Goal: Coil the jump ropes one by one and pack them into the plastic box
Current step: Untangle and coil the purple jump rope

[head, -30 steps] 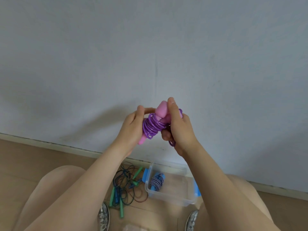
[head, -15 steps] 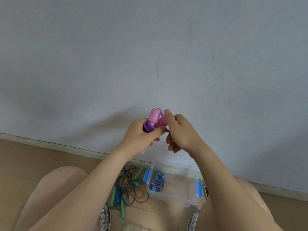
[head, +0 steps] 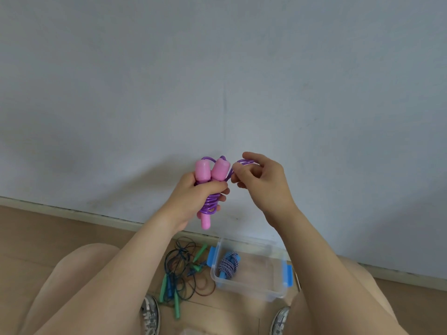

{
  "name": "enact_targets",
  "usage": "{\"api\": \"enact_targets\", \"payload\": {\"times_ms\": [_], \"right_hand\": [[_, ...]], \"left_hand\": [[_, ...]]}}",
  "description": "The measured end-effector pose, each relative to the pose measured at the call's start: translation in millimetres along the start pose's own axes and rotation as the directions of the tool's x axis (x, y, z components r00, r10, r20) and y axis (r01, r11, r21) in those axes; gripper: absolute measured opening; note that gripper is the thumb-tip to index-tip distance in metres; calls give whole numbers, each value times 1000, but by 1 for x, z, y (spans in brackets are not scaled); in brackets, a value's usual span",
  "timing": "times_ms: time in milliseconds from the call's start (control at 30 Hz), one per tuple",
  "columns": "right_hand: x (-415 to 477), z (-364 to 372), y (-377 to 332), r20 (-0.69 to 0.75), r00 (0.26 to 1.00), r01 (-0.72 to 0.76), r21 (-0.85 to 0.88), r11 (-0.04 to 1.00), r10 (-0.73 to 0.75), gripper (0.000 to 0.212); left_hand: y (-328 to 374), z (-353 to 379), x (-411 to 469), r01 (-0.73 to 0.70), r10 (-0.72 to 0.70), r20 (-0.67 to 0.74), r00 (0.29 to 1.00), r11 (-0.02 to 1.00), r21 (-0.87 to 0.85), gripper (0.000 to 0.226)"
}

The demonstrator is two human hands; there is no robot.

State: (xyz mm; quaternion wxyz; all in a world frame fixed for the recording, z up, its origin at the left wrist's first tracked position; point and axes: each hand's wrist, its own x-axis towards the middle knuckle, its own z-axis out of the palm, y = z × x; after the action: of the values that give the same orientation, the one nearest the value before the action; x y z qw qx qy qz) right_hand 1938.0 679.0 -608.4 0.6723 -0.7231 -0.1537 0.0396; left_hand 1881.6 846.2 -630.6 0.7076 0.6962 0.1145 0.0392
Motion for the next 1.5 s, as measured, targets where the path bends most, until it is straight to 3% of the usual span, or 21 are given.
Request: {"api": "enact_targets", "payload": {"times_ms": [100, 200, 300, 433, 567, 767, 833, 933, 1133, 1233, 1300, 1400, 1500], "right_hand": [[2, -3, -1, 30, 998, -53, 207, 977, 48, 29], [3, -2, 1, 95, 993, -95, 304, 948, 69, 30], [2, 4, 2, 139, 990, -36, 263, 964, -1, 36], [0, 10, 5, -39, 995, 95, 54, 994, -93, 35], [4, 8, 5, -137, 987, 93, 78, 993, -82, 29], [-5, 9, -5, 92, 992, 63, 267, 962, -91, 48], [-6, 11, -8, 145, 981, 83, 276, 958, -127, 48], [-8, 13, -7, 123, 975, 162, 183, 970, -186, 29], [-4, 21, 4, -16, 986, 168, 91, 982, -168, 36], [-5, 21, 2, -58, 986, 160, 100, 982, -155, 24], [-4, 19, 0, -37, 980, 197, 71, 978, -195, 19], [-5, 17, -2, 46, 964, 261, 35, 965, -262, 29], [-7, 16, -6, 80, 970, 225, 58, 973, -229, 34]], "left_hand": [[2, -2, 0, 59, -51, 60, 997, 989, -138, 18], [4, -2, 0, 109, -80, 136, 987, 970, -220, 34], [4, 1, 0, 158, -129, 129, 983, 957, -242, 45], [3, 1, 0, 138, -124, 87, 988, 975, -177, 29], [3, 3, -1, 131, -119, 79, 990, 974, -183, 28], [9, -3, 0, 205, -186, 89, 979, 906, -370, 39], [10, -6, 0, 221, -184, 130, 974, 890, -398, 32], [9, -6, -1, 227, -174, 168, 970, 896, -382, 21], [9, 0, -4, 132, -77, 146, 986, 895, -426, 55], [11, -2, -4, 105, -42, 139, 989, 868, -486, 58], [12, -3, -7, 119, -47, 155, 987, 857, -502, 53], [12, -3, -8, 120, -35, 170, 985, 847, -518, 50], [13, -6, -6, 98, -18, 159, 987, 853, -513, 59]]}}
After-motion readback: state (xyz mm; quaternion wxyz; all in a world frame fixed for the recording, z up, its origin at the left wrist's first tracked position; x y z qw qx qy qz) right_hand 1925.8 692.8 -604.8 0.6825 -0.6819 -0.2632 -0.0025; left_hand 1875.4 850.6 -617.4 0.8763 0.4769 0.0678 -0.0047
